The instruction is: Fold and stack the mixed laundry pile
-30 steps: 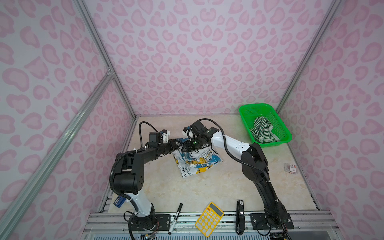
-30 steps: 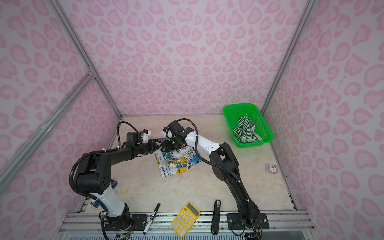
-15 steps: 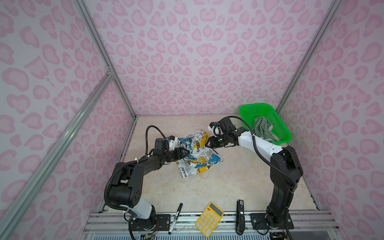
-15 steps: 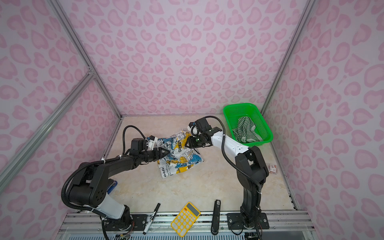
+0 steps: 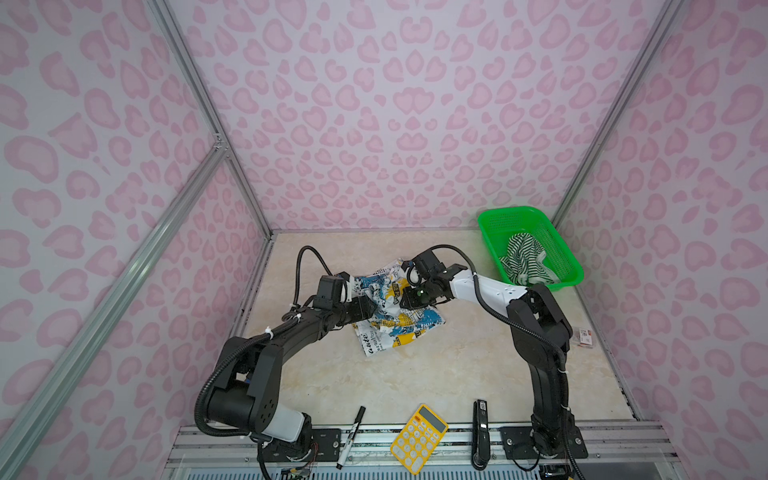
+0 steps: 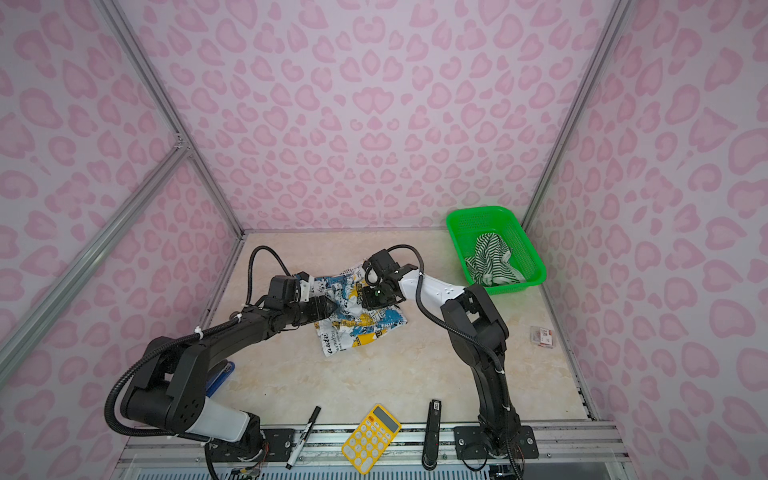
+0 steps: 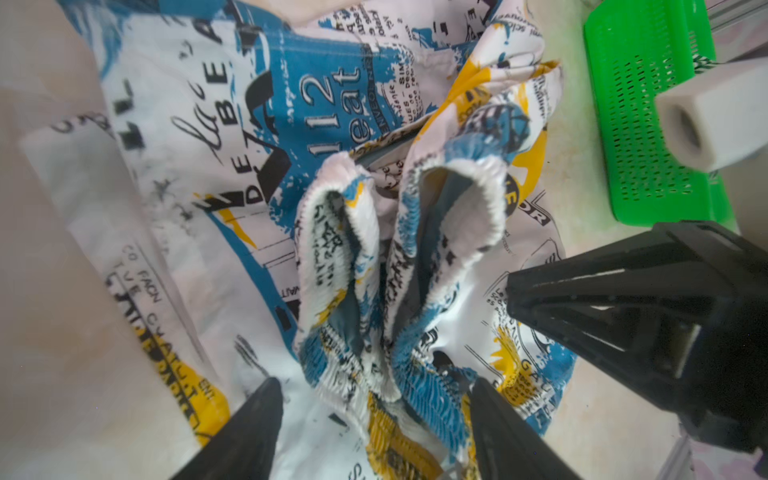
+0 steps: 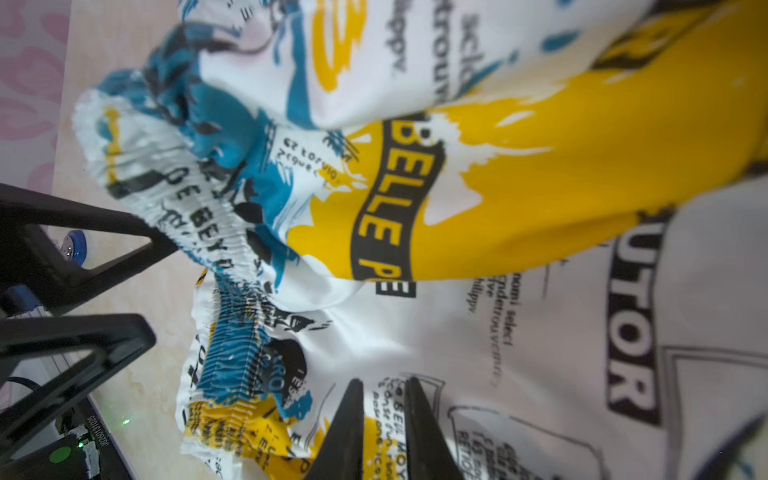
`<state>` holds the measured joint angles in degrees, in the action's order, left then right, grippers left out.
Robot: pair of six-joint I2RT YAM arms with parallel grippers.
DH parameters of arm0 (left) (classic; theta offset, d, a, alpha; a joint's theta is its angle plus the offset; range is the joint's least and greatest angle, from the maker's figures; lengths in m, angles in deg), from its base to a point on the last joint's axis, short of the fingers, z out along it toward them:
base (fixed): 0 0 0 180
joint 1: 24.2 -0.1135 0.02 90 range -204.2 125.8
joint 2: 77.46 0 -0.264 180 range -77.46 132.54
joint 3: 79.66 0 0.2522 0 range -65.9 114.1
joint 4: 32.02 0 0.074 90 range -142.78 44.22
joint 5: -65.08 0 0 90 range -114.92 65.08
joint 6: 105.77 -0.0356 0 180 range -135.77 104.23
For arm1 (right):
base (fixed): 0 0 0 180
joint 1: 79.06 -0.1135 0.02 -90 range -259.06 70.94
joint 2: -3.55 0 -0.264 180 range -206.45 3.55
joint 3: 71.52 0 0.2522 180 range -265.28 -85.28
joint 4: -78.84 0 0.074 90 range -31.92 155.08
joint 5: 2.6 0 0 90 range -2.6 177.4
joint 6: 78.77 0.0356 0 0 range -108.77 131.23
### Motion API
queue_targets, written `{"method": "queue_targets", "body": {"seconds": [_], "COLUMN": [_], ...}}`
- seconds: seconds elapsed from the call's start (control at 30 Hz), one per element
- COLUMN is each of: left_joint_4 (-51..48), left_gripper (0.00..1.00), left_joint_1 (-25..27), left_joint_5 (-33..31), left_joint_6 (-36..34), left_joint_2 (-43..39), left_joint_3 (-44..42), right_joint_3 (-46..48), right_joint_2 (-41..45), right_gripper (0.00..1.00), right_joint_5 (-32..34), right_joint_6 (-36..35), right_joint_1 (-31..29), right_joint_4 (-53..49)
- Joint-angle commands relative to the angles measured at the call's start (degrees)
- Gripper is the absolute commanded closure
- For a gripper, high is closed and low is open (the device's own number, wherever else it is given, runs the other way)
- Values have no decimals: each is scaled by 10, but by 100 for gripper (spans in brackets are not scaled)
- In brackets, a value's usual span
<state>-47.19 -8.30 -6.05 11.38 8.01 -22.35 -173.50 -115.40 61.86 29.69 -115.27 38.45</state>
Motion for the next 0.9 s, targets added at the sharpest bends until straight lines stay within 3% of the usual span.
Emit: {"method": "queue_targets", "body": {"seconds": [0.0,0.23,0.43,0.67,0.77,0.87], "left_joint_4": [-65,23,113,119,138,151], "left_gripper": [21,18,18,21,28,53], "left_joint_1": [13,16,16,16,16,16], "left_joint_5": [-87,-19,67,106,113,117], "left_joint_6": [-16,-15,-2,2,7,22], "left_joint_2": [-6,78,95,108,136,153], "left_joint_3": [18,24,21,29,33,35], "right_joint_3": [-7,-16,-6,-1,2,7], "right_joint_2": [-12,-26,-20,-24,-20,-8], "right_gripper": [81,83,84,85,85,85], "right_joint_5": [11,7,7,2,2,9], "right_joint_6": [9,16,19,27,27,23], "right_joint_1": [-5,-15,-15,-16,-16,-14], "right_joint_4": [4,5,9,17,18,12]}}
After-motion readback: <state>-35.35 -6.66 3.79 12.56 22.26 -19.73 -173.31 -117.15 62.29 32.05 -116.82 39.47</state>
